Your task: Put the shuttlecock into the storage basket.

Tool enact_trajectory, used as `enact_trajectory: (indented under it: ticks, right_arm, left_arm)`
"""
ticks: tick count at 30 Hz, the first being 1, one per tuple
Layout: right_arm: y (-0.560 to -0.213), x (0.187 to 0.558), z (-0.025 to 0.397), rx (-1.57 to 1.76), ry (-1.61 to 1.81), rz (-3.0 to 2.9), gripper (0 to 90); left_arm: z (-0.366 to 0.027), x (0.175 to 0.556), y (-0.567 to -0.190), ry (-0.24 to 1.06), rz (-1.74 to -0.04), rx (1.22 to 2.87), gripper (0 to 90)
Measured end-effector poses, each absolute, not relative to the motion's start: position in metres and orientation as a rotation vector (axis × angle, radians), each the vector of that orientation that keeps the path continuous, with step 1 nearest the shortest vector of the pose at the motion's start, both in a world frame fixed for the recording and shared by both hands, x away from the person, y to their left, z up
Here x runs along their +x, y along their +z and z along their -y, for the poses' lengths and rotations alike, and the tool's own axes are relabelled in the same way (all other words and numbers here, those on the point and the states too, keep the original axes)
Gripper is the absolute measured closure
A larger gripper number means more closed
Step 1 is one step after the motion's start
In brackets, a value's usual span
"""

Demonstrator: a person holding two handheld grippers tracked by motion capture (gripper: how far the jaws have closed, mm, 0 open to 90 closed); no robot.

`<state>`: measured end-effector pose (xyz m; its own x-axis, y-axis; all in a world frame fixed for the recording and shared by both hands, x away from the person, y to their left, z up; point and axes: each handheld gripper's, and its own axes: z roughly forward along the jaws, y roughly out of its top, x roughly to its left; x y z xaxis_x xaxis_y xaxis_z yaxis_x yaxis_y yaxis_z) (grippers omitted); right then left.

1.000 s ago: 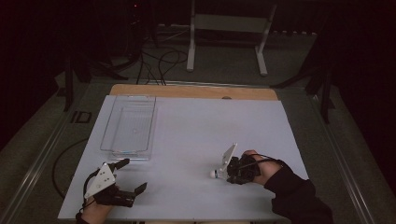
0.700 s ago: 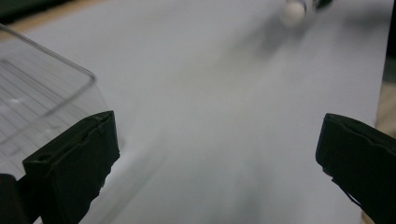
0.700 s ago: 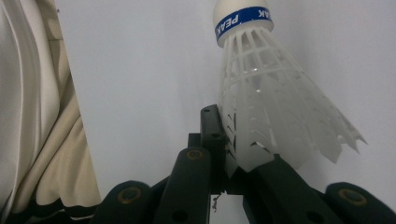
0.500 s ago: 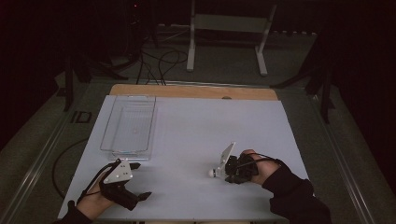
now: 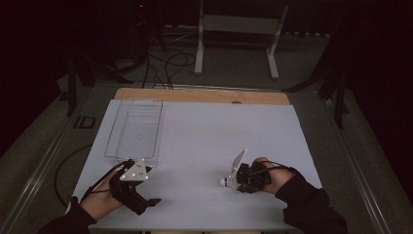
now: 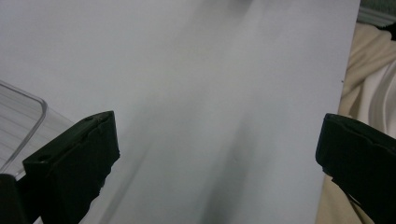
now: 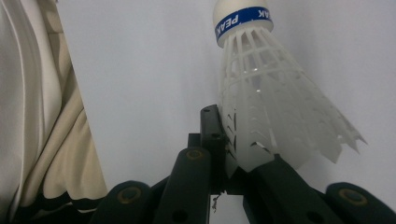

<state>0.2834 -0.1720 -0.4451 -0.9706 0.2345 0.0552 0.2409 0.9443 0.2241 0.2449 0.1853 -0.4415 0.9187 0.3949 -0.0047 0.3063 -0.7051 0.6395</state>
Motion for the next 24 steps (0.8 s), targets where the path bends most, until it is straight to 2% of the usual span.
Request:
enact_trajectory:
  ticks: [10,24]
  right_arm:
    - [-0.443,0.281,0.174,-0.409,-0.407,3.056,90.0]
    - [-0.442,0.277,0.173,-0.406,-0.479,3.03,90.0]
  left_arm:
    - [-0.166,0.252,-0.427,0.148,-0.421,2.526,0.2]
    - [-0.139,0.263,-0.42,0.081,-0.399,2.53,0.2]
